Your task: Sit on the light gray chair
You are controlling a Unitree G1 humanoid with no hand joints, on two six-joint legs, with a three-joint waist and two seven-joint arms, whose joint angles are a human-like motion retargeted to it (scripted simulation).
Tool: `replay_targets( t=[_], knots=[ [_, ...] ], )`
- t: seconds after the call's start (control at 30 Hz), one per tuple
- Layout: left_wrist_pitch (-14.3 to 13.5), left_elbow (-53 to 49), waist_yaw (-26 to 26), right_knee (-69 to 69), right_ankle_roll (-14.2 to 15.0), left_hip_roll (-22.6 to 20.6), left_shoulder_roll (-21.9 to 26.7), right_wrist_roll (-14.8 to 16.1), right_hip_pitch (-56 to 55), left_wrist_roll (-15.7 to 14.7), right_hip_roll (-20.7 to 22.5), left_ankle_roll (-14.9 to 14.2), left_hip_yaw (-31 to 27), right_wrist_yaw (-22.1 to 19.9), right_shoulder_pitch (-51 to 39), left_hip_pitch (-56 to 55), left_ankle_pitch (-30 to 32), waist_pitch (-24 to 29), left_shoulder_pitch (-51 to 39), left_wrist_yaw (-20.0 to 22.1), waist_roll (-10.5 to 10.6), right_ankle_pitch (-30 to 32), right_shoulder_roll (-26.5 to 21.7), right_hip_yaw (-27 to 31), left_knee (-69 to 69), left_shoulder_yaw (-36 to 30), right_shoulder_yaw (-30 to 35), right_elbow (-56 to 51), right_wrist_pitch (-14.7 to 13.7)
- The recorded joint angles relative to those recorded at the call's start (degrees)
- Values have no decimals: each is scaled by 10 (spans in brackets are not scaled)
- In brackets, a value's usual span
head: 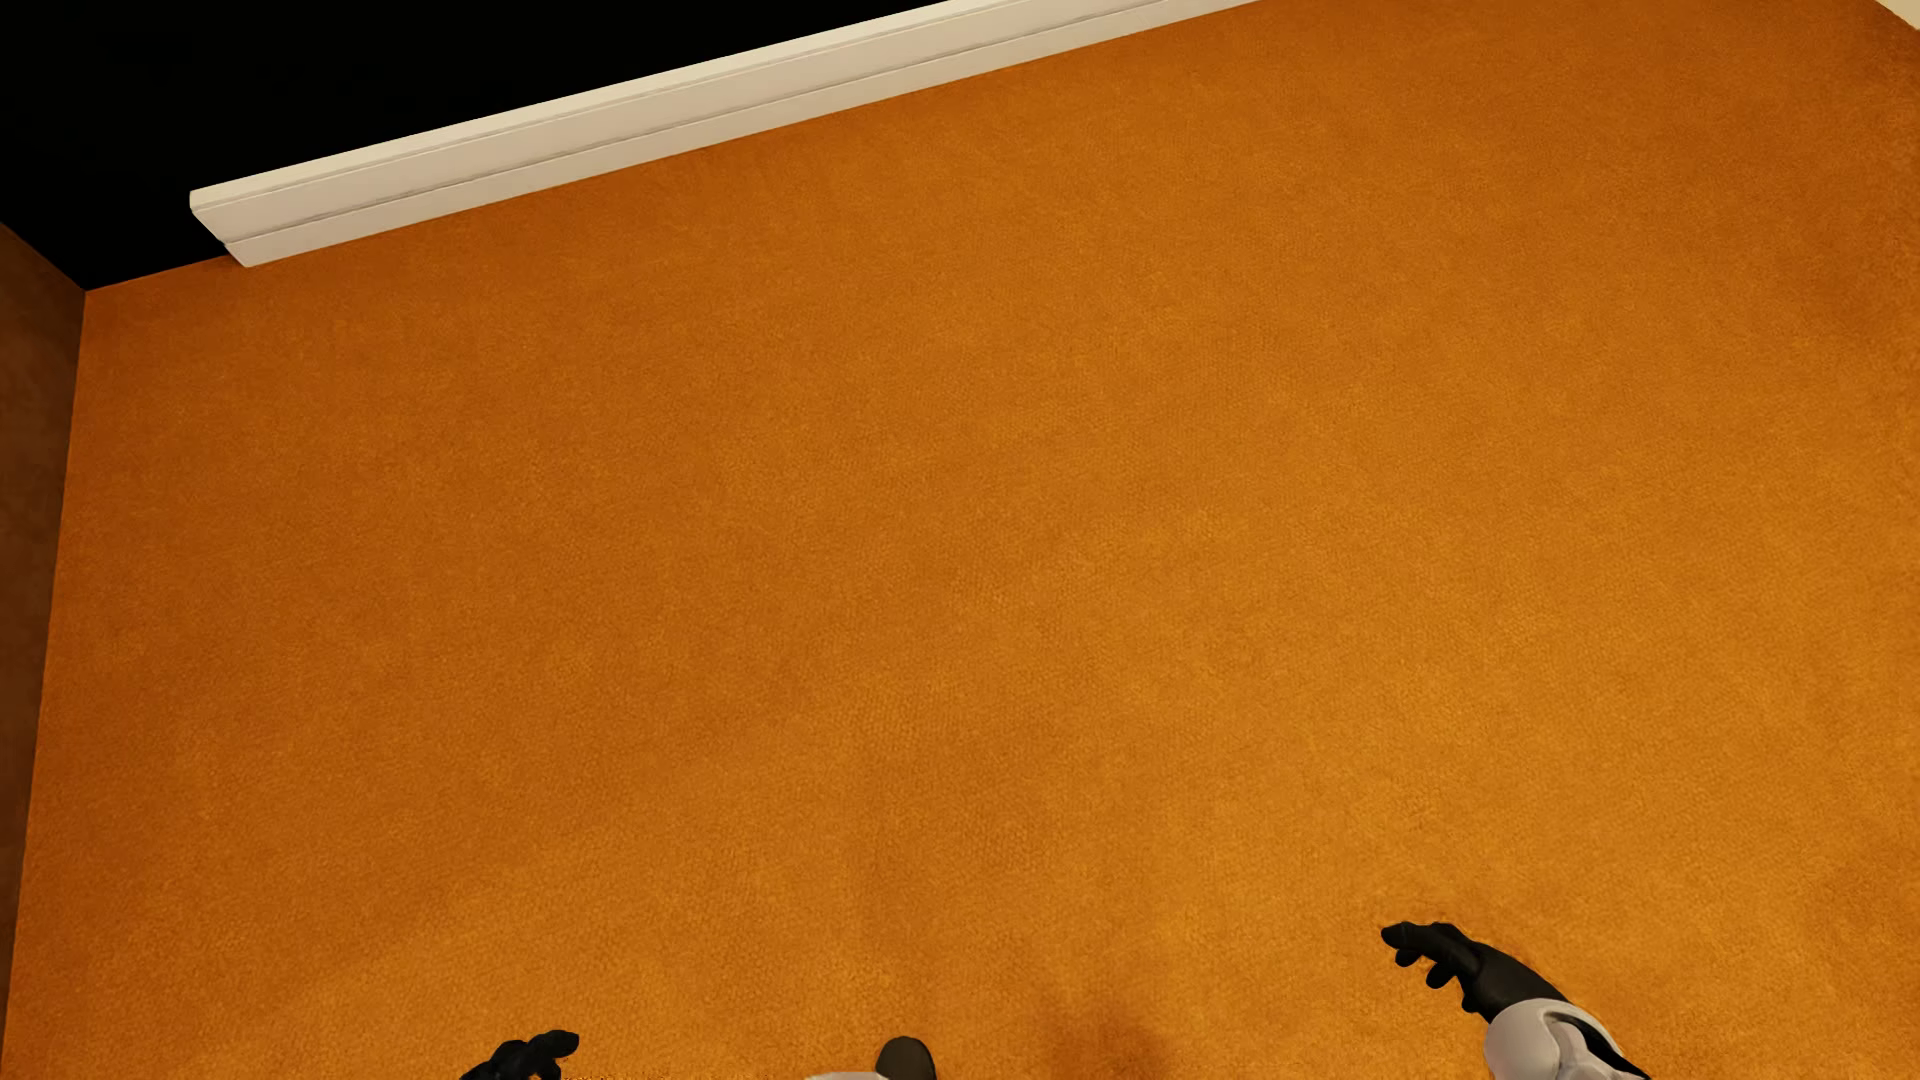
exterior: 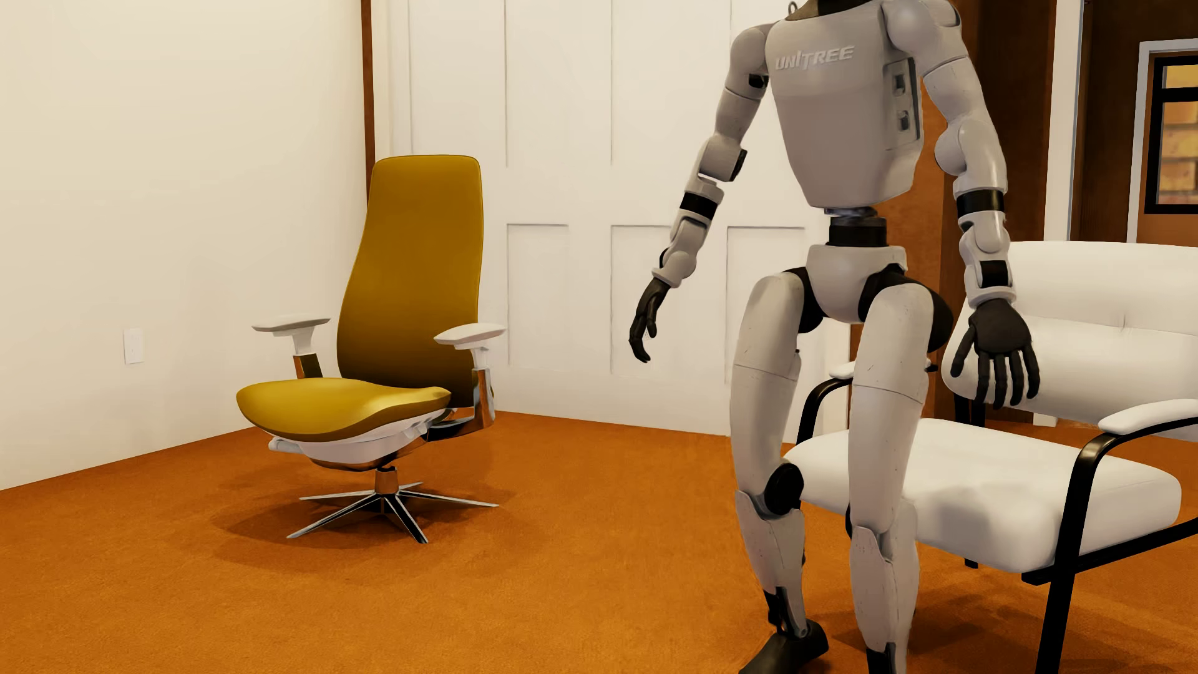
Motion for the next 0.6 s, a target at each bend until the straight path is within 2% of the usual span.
replay_targets(
  t=[0.03,0.1,0.17,0.23,0.3,0.33,0.47,0.53,0.6],
  knots=[
    [-4,-5,2,-15,3,0,3,1,6,-3,1,-1,0,-5,-4,-6,-2,3,0,7,-6,1,3,1,6,-3,3,-1,-1],
    [-11,-11,3,-48,-9,1,8,0,21,-2,1,-3,7,-7,-10,-5,-1,10,-1,15,-18,1,10,-1,12,-5,4,-1,1],
    [-5,-13,4,-42,-1,8,9,-5,13,-5,7,-1,6,-1,-12,-21,-3,15,-5,10,-15,18,10,4,45,-2,7,-7,7],
    [-3,-31,5,-30,-10,25,15,-20,3,6,18,-2,-4,5,-19,-60,-15,25,-13,-1,-11,14,5,3,111,3,6,-21,4],
    [3,-40,5,30,-4,24,16,-21,-33,16,18,-13,-39,-2,-31,-104,-25,41,-27,-2,-11,-10,1,12,182,-10,7,-23,6],
    [7,-41,6,55,-3,19,17,-16,-51,18,18,-9,-54,-4,-37,-118,-33,49,-36,-10,-13,-18,0,15,211,-15,8,-23,9],
    [9,-51,2,159,10,11,13,-16,-143,30,10,-26,-65,-5,-83,-164,-33,77,-78,-17,-7,-41,-10,28,281,-23,29,-33,10],
    [6,-61,-8,221,-4,10,15,-17,-194,39,13,3,-60,-14,-113,-179,-70,92,-102,-12,-4,-60,-7,39,284,-22,37,-36,0],
    [3,-67,-10,291,-9,5,15,-18,-247,54,13,3,-71,-19,-143,-237,-87,115,-137,-22,-1,-82,-7,51,356,-28,43,-46,-5]
  ],
)
